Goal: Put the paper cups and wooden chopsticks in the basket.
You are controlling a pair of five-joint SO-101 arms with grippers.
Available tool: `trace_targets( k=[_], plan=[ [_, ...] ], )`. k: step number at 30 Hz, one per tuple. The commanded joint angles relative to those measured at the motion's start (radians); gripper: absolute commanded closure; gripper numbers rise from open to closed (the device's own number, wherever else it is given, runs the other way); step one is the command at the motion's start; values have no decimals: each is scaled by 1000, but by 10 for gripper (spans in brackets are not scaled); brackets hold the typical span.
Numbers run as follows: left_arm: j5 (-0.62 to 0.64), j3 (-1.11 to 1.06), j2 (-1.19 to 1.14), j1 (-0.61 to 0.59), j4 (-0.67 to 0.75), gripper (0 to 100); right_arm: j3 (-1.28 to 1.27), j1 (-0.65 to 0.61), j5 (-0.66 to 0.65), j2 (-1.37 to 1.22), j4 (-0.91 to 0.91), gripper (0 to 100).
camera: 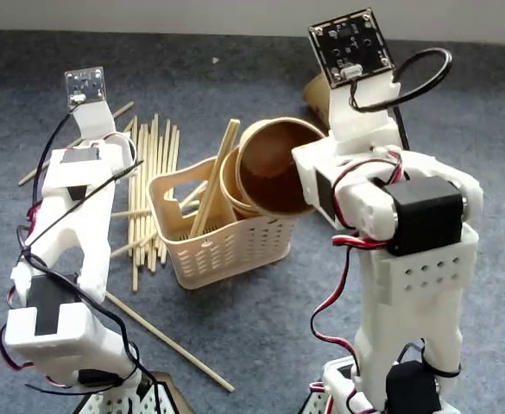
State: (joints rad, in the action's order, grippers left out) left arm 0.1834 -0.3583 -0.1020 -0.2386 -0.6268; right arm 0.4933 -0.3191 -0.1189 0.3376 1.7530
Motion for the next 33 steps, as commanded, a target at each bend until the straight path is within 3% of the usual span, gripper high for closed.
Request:
trace_targets(
  k=[1,13,16,24,27,33],
  plan=[
    [-8,5,5,16,12,911,-58,-7,11,-5,13,993],
    [-8,21,-35,16,14,912,-332,-68,11,-7,12,983],
    [-23,53,-70,15,11,912,-337,-67,8,-7,10,893],
    [-51,62,-90,15,11,912,-219,-67,-23,5,5,508],
    [-51,62,-90,15,12,912,-76,-67,-23,5,5,457],
    [-51,62,-90,15,12,912,205,-27,-23,5,7,456]
  ],
)
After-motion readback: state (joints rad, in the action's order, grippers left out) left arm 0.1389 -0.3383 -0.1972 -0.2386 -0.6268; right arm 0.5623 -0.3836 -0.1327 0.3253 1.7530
